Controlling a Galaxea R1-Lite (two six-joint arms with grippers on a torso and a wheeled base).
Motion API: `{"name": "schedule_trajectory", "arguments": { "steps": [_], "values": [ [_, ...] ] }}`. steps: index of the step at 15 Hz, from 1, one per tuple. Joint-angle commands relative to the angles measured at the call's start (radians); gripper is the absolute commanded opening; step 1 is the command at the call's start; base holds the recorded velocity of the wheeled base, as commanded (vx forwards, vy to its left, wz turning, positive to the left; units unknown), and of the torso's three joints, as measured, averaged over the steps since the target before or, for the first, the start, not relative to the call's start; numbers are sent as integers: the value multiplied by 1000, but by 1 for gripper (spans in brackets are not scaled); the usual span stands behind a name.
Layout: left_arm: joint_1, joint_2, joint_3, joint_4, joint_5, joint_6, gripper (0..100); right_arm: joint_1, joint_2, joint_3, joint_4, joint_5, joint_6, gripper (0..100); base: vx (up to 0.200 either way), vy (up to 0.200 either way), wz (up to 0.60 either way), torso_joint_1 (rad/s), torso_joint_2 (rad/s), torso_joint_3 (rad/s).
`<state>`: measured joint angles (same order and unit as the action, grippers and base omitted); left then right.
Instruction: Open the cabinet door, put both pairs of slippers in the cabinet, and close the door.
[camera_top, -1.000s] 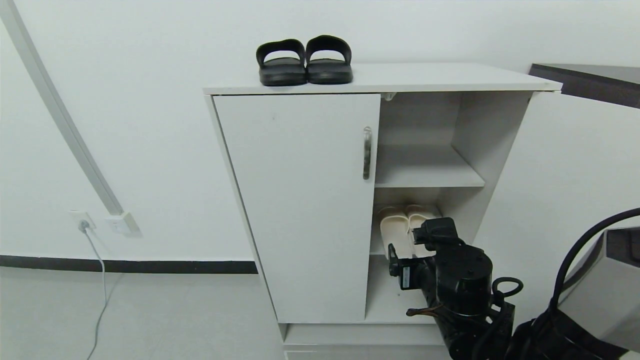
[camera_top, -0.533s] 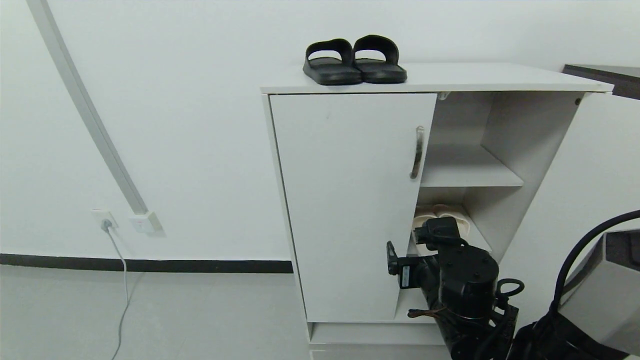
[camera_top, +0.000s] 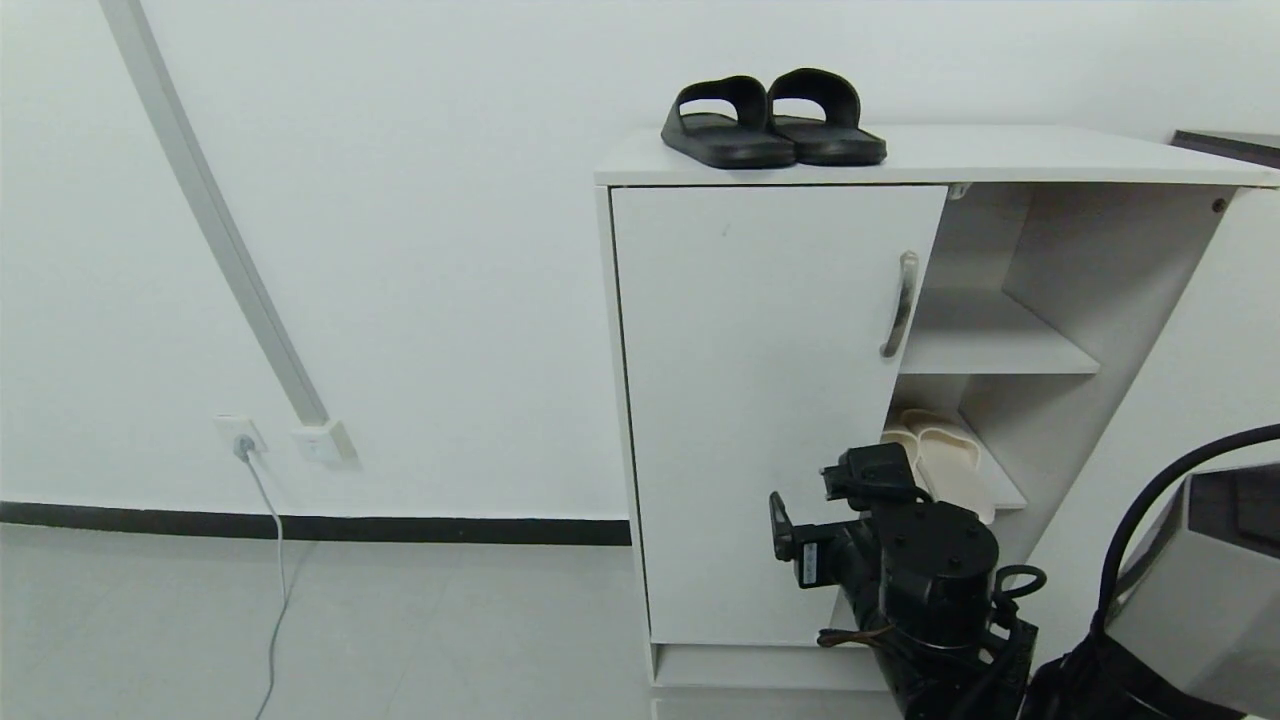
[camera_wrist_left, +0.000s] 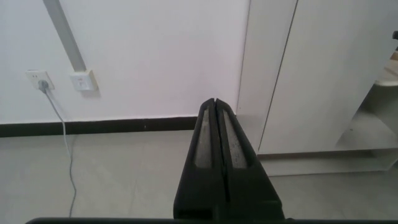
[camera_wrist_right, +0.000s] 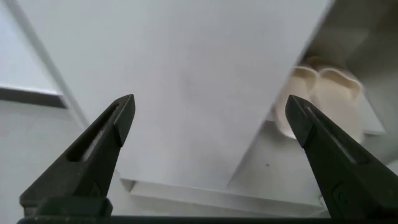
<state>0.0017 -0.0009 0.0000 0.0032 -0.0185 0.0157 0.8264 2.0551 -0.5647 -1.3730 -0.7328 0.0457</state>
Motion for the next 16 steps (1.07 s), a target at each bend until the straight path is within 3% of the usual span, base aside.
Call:
{"name": "schedule_trajectory", "arguments": {
  "steps": [1, 11, 16],
  "values": [
    [0, 1, 0, 0, 0, 1, 0, 0, 5, 5, -3, 3, 0, 100, 0, 0, 0, 0, 0, 0],
    [0, 1, 0, 0, 0, 0, 0, 2, 16, 6, -3, 1, -1, 100, 0, 0, 0, 1, -3, -9],
    [0, 1, 0, 0, 0, 0, 0, 7, 19, 8, -5, 1, -3, 100, 0, 0, 0, 41, -363, -310]
  ]
}}
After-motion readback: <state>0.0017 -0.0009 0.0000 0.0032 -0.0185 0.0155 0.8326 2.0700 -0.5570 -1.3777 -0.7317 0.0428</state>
